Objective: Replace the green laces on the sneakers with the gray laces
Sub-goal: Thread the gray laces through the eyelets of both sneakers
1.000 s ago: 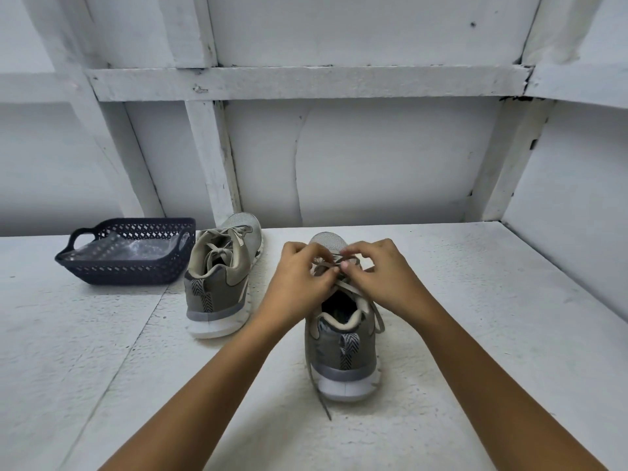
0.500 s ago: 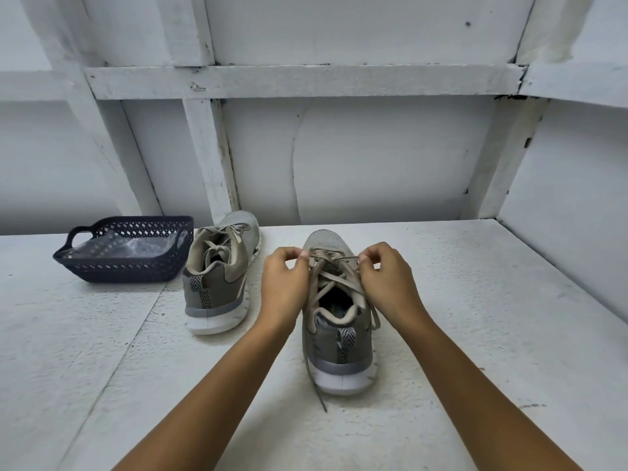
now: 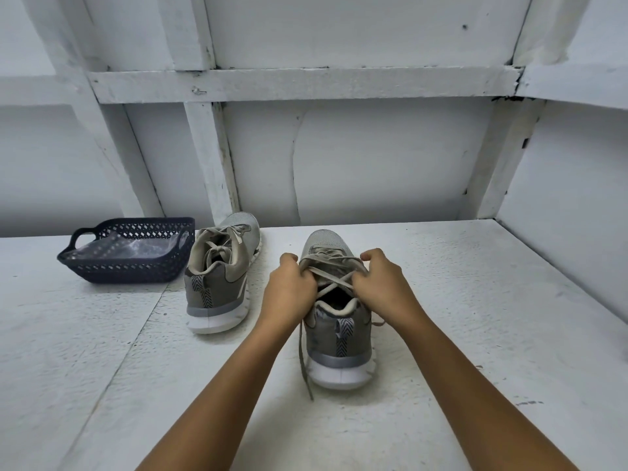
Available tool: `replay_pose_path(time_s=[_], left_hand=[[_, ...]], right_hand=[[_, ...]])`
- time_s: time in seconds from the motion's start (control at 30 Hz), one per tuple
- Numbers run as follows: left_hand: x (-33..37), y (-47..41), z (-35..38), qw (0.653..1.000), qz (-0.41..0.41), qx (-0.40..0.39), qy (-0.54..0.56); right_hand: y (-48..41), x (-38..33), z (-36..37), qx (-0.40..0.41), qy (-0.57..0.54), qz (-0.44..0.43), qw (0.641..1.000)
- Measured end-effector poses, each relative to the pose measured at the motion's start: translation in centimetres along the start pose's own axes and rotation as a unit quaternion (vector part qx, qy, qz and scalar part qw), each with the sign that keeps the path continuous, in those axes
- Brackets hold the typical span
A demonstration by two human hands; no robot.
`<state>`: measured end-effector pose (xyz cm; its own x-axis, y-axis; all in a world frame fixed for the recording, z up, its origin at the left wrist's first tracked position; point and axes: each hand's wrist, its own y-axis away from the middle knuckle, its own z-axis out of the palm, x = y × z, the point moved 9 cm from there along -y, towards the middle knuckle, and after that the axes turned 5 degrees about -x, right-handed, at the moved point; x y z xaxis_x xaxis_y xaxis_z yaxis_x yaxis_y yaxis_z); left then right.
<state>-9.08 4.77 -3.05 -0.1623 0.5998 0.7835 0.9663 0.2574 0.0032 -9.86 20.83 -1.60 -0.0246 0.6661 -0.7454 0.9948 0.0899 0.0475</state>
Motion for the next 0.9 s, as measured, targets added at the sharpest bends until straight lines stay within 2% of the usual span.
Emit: replay_pose_path(time_s=[0.17,0.23,0.3,0.4,0.53,0.6,0.67,0.73,0.83,0.9], left_hand=[[-1.9,0.0,0.7,0.965,-0.046,-0.026,0.258],[-2.2,0.3,1.0,0.944,-0.052,-0.038,0.322],[-2.1,0.7,0.8,0.939,-0.048,-0.042,0.337],[-1.5,0.9,0.5,0.955,-0.026,-0.067,0.287],[-0.2,1.7,0.2,0.964,0.001,-0.133,0.23],[0.6,2.1,-1.2,0.981,0.038,-0.101,0.162],[2.1,2.7,-3.2,0.992,0.11,-0.024,0.056],[3.6,3.5,-3.5,0.985,0.159,-0.01,-0.061],[4.3,3.8,-2.0,0.964,0.158,-0.057,-0.205],[4.6,3.7,-1.7,0.953,0.161,-0.052,-0.252]], right_hand=[[-0.2,2.4,-0.2,0.018,-0.164,0.031,0.986],[-0.4,3.1,0.0,0.017,-0.197,0.035,0.98],[-0.3,3.3,0.2,0.011,-0.205,0.027,0.978],[0.0,2.7,0.0,-0.005,-0.18,-0.002,0.984],[0.6,1.4,-0.1,-0.064,-0.075,-0.032,0.995],[1.1,0.7,-0.5,-0.071,-0.039,-0.055,0.995],[1.6,-0.6,-1.7,-0.03,-0.001,-0.103,0.994],[2.2,-2.0,-2.2,-0.014,0.057,-0.147,0.987],[2.1,-2.7,-1.1,-0.049,0.148,-0.152,0.976],[1.8,-2.8,-0.5,-0.056,0.181,-0.152,0.97]])
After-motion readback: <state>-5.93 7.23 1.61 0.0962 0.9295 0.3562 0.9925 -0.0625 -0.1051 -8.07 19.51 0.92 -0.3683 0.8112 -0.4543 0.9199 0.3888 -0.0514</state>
